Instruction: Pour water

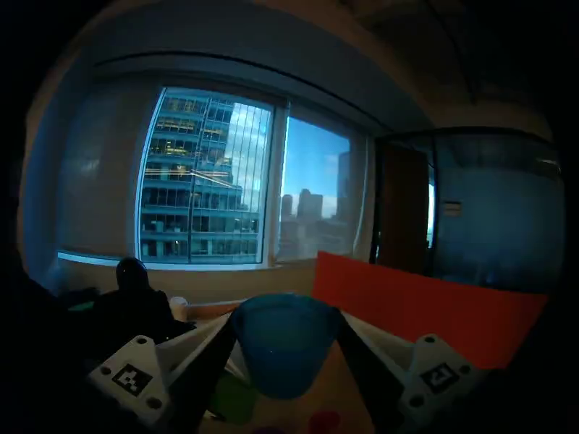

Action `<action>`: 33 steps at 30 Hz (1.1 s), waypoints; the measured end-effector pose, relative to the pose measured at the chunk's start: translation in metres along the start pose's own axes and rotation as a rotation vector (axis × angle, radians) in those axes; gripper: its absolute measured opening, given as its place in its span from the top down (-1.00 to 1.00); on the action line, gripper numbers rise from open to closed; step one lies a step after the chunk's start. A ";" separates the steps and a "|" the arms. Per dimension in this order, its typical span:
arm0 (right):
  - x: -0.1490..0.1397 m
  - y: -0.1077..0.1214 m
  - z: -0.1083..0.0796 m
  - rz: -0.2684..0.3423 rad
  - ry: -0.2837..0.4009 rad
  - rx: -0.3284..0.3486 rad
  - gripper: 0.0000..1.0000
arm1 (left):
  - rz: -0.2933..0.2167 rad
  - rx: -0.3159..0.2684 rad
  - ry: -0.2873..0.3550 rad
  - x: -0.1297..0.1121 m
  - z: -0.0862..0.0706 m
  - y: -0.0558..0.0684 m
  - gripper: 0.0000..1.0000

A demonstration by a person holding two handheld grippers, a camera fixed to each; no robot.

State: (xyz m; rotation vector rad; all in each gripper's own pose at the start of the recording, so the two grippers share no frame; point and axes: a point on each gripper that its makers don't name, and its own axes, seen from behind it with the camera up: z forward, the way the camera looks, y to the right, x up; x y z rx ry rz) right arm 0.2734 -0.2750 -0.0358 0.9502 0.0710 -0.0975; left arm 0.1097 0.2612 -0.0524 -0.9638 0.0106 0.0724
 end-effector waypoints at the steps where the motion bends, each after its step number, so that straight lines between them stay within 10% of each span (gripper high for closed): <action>1: 0.000 0.000 -0.001 0.003 0.003 0.001 -0.87 | 0.000 0.001 0.000 0.000 0.000 0.000 -0.75; 33: -0.044 0.049 -0.072 0.024 -0.014 -0.132 -0.87 | -0.017 0.103 -0.058 -0.025 -0.028 -0.040 -0.75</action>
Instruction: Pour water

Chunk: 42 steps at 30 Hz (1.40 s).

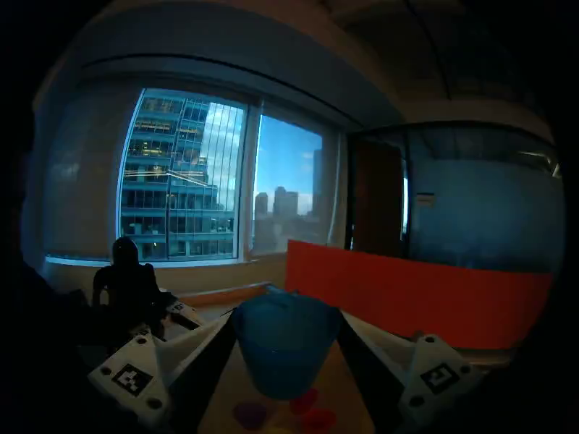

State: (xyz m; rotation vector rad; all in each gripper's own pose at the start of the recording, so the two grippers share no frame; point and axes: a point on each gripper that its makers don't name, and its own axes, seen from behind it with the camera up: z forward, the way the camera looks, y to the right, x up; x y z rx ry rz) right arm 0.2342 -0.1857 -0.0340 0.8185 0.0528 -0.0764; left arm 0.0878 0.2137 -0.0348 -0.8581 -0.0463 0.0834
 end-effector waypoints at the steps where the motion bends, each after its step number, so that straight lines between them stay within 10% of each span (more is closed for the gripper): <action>1: -0.002 0.002 -0.002 -0.002 -0.001 -0.005 -0.87 | -0.002 0.005 -0.002 -0.001 -0.001 -0.002 -0.75; 42: -0.101 0.031 -0.042 0.007 -0.124 -0.068 -0.88 | -0.016 0.046 -0.099 -0.044 -0.017 -0.009 -0.75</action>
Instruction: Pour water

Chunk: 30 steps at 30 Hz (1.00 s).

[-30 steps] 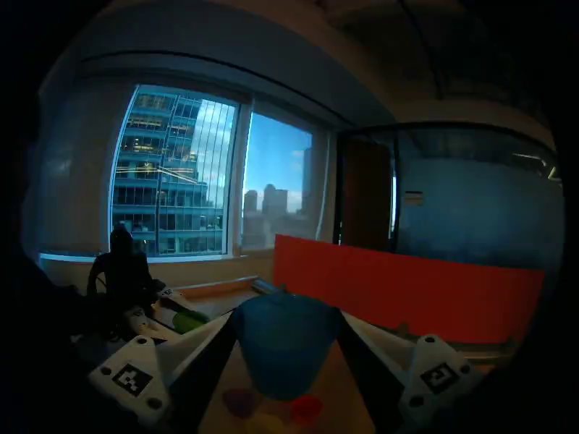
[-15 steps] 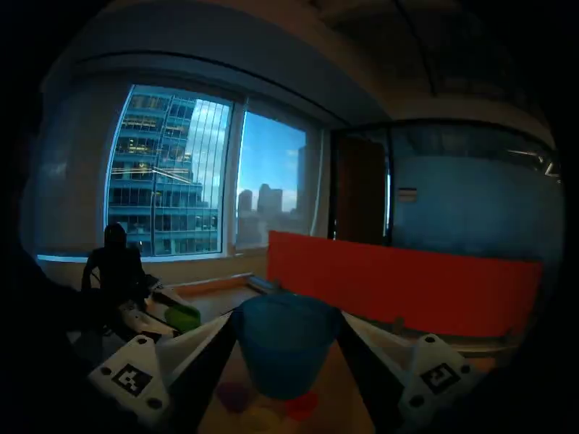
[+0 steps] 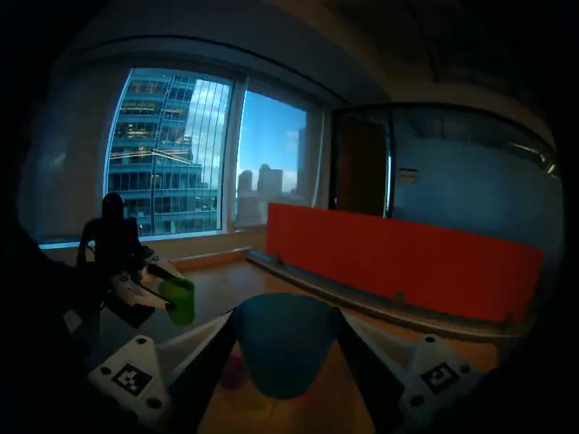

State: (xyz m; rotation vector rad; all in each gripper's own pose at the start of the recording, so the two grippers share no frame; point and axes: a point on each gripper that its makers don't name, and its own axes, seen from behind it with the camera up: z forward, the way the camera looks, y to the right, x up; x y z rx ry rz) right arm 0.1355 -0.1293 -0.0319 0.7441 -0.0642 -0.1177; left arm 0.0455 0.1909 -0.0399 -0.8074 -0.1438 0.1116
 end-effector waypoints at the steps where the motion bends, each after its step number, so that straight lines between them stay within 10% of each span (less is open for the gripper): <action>1: -0.004 0.000 0.000 0.000 -0.008 0.002 -0.88 | -0.001 0.000 -0.007 -0.003 0.000 0.000 -0.75; 30: -0.118 -0.002 0.016 0.008 -0.214 0.018 -0.88 | -0.004 -0.034 -0.211 -0.089 0.014 0.003 -0.75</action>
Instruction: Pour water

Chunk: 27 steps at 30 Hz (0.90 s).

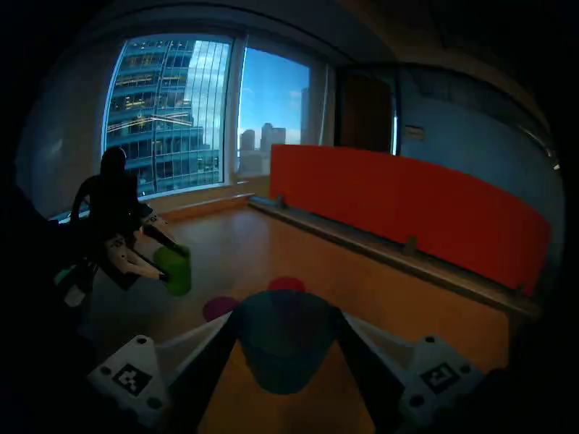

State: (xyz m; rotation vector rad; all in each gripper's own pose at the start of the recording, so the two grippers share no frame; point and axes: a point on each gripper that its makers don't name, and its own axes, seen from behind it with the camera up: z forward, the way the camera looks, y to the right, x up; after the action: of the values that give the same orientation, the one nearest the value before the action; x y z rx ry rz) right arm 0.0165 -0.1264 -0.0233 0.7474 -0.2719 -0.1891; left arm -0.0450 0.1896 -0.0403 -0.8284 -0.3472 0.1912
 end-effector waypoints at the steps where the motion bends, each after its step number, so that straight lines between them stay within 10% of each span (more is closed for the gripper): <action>1: -0.004 0.000 0.001 0.001 -0.006 0.000 -0.88 | 0.001 -0.002 -0.008 -0.003 0.001 0.000 -0.75; 27: -0.101 -0.005 0.029 0.009 -0.207 0.025 -0.88 | -0.014 -0.032 -0.166 -0.067 0.021 0.000 -0.76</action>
State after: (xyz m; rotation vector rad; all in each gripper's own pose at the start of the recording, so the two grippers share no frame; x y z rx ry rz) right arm -0.0888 -0.1224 -0.0242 0.7522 -0.4745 -0.2555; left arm -0.1149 0.1841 -0.0418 -0.8436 -0.5135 0.2424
